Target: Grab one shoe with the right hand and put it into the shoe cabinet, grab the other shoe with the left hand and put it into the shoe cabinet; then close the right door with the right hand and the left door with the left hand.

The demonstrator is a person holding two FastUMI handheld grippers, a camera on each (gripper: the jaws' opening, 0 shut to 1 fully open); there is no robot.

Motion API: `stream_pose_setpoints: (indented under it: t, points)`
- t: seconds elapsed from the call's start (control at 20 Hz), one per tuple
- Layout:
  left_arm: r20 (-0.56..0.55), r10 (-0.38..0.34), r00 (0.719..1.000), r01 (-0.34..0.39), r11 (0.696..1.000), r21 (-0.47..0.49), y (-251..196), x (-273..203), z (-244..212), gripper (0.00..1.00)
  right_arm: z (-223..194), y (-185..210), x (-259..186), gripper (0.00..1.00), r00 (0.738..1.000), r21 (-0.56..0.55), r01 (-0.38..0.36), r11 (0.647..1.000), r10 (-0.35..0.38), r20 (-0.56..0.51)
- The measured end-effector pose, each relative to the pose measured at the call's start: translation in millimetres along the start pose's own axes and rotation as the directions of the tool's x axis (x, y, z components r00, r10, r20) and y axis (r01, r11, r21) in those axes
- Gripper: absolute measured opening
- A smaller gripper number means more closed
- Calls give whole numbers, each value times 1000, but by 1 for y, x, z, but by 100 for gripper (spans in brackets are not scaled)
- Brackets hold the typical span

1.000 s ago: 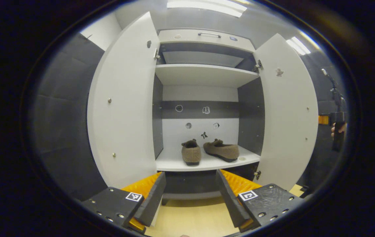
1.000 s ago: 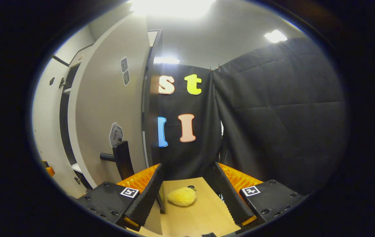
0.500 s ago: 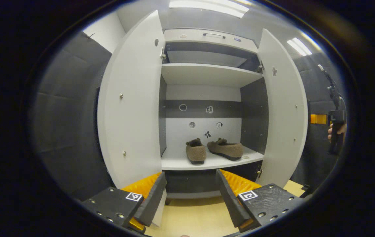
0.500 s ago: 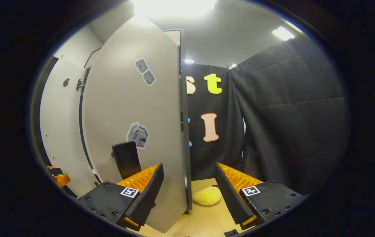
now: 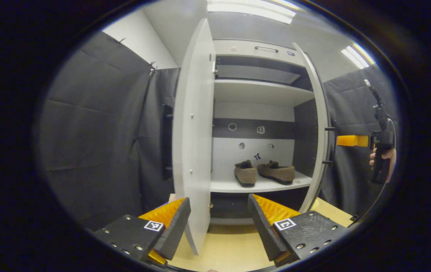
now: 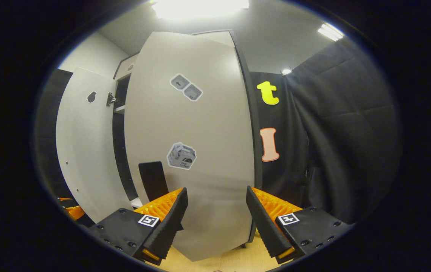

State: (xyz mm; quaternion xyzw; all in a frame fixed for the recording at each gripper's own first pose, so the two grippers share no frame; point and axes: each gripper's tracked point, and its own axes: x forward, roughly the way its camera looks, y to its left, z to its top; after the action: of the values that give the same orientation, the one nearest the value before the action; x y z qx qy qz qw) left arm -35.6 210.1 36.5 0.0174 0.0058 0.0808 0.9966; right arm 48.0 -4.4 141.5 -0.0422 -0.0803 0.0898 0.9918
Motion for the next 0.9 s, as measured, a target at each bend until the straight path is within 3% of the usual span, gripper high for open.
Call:
stream_pose_setpoints:
  t: [0.1,0.35,0.55,0.6,0.65,0.7,0.8,0.85,0.9]
  points:
    - [22,18,1000,-18,999,-27,20,-9,18,89,2,3,3,98,1000,-1,-9,1000,9,5]
    - [51,146,988,-144,989,-30,81,-18,48,89,-3,7,7,98,999,46,-18,999,20,-30]
    - [85,208,975,-208,978,2,123,-7,67,89,-9,1,9,98,999,47,-2,999,5,-53]
    - [76,212,974,-213,977,10,130,1,67,96,-10,-2,8,98,998,43,4,999,-2,-55]
    - [69,216,974,-217,976,16,137,9,68,96,-11,-4,8,98,998,39,9,999,-7,-58]
    - [70,211,975,-212,977,19,142,16,72,89,-12,-5,8,98,998,33,15,999,-13,-61]
    - [79,189,979,-190,982,10,148,30,78,89,-17,-11,9,98,997,16,34,999,-33,-71]
    - [84,179,980,-180,984,6,152,39,82,96,-22,-12,9,98,996,13,41,999,-39,-85]
    - [91,166,982,-167,986,3,157,47,83,96,-28,-12,9,98,994,11,40,999,-39,-104]
